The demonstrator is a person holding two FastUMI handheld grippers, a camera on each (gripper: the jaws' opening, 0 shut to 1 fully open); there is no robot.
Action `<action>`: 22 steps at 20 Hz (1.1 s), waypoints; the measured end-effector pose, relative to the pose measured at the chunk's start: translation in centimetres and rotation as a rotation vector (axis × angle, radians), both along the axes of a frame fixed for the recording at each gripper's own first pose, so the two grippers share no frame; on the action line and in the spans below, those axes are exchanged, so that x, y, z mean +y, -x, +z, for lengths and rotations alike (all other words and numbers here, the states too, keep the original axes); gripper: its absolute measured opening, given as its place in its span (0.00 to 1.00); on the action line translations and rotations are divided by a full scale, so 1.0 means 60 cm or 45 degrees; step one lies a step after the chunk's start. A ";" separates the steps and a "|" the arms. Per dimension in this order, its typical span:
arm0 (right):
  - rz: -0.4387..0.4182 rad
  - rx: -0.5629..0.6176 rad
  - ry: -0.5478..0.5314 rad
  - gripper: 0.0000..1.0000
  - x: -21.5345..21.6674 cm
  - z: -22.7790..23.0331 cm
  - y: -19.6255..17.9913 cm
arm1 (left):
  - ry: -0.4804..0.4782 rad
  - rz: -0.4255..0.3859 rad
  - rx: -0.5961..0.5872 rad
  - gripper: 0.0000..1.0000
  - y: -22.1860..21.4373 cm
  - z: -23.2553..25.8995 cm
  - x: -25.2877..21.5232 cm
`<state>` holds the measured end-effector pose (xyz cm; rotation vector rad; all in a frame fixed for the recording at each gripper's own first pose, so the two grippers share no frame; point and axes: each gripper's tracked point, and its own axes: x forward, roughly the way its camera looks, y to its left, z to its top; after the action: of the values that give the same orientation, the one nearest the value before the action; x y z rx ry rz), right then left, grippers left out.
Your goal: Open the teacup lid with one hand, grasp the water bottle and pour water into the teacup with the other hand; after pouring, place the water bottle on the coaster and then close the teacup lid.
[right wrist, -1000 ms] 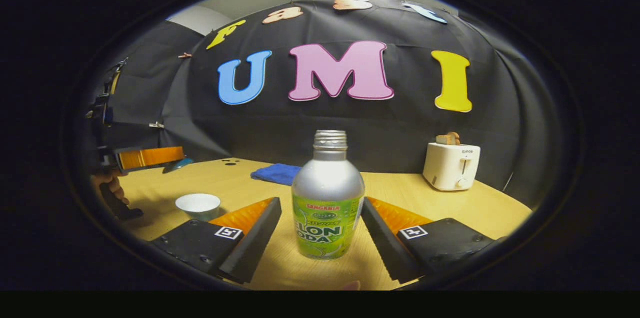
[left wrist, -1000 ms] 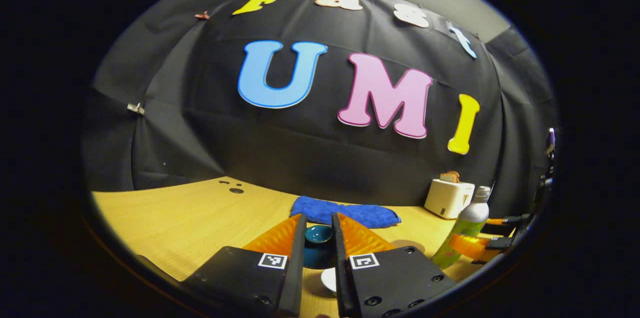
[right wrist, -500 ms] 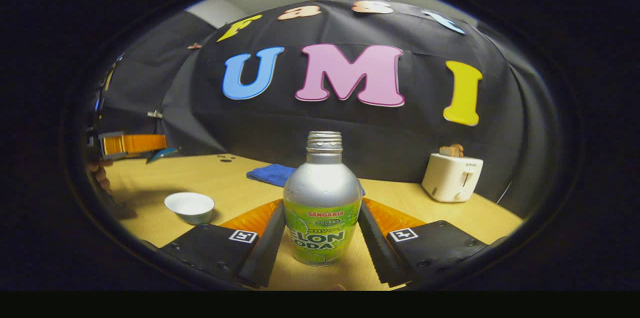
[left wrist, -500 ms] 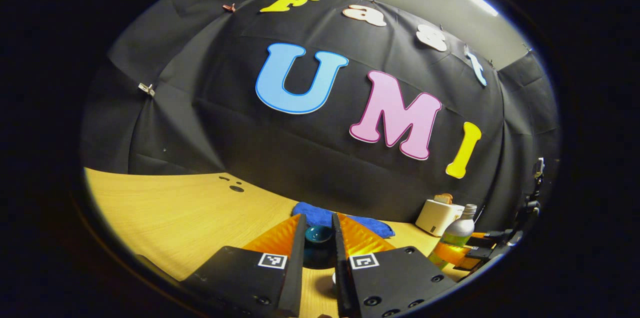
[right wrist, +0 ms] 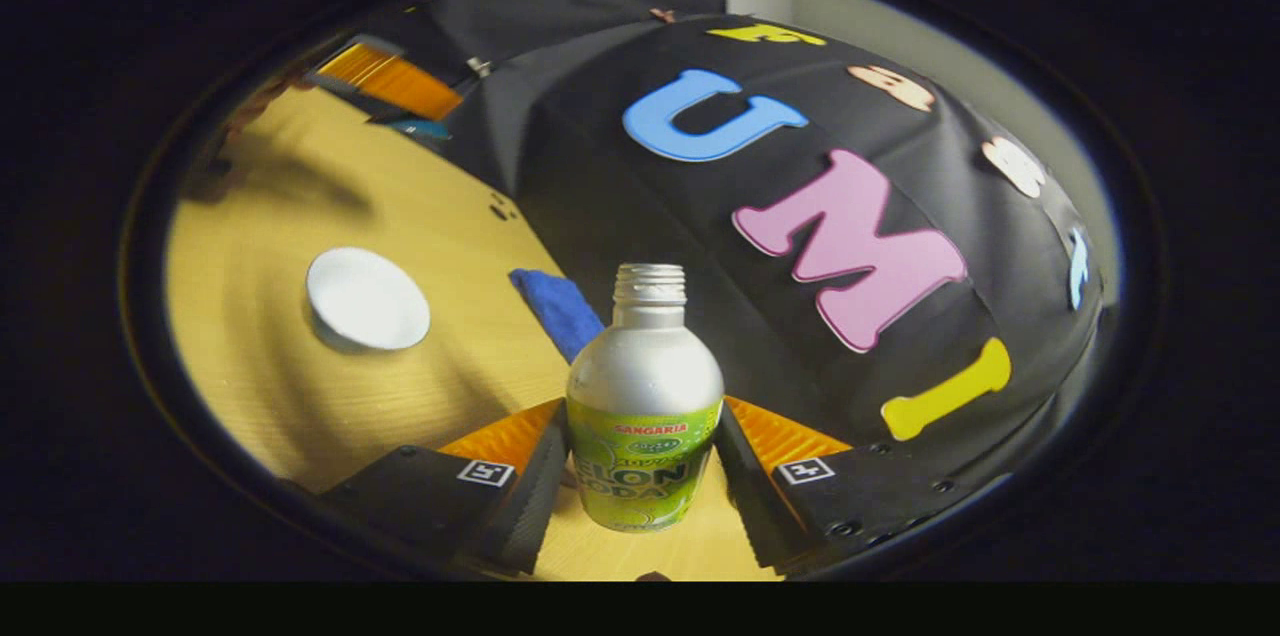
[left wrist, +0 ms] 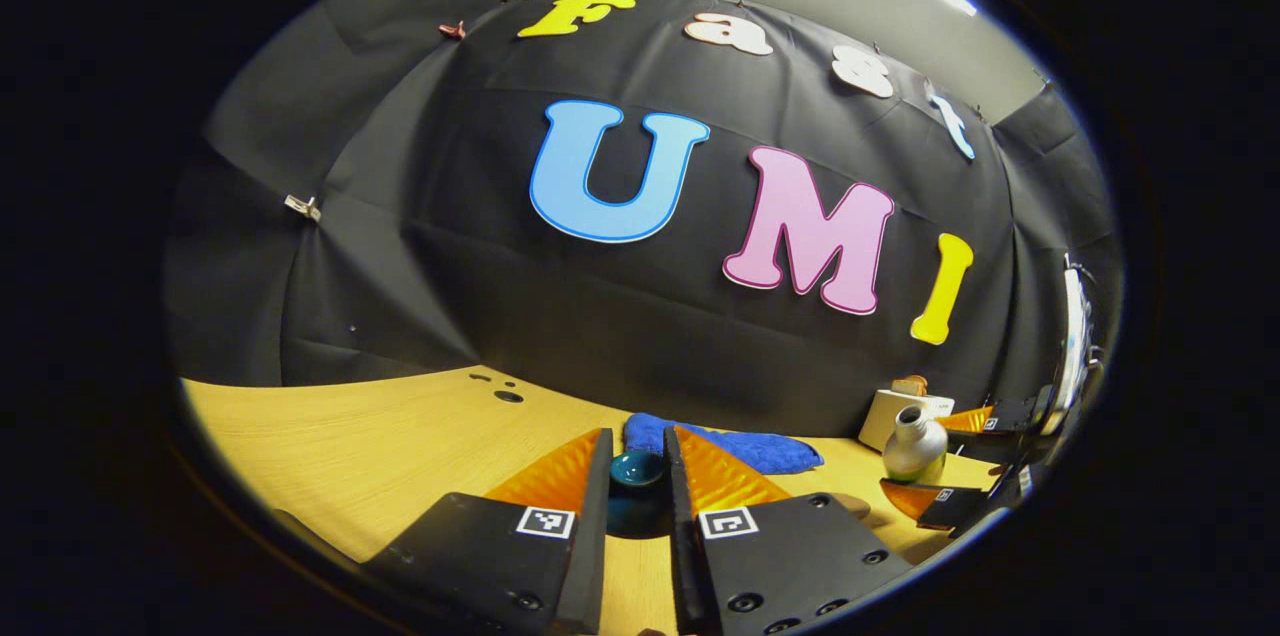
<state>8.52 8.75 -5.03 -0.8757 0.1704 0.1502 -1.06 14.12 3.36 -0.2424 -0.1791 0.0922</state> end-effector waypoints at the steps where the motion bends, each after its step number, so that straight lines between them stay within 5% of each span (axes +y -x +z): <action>1: 0.017 0.014 0.062 0.78 0.004 -0.007 -0.002 | 0.003 -0.007 0.007 0.34 -0.002 -0.004 0.001; 11: 0.188 0.003 0.607 0.78 0.037 -0.029 0.002 | 0.036 -0.018 0.049 0.31 -0.007 -0.027 0.024; 22: 0.316 -0.046 0.953 0.78 0.048 -0.015 0.010 | 0.021 -0.032 0.060 0.31 -0.009 -0.026 0.016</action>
<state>7.91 11.65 -5.94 -1.6452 0.0800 0.3121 -0.54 15.09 1.80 -0.2585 -0.1286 0.0745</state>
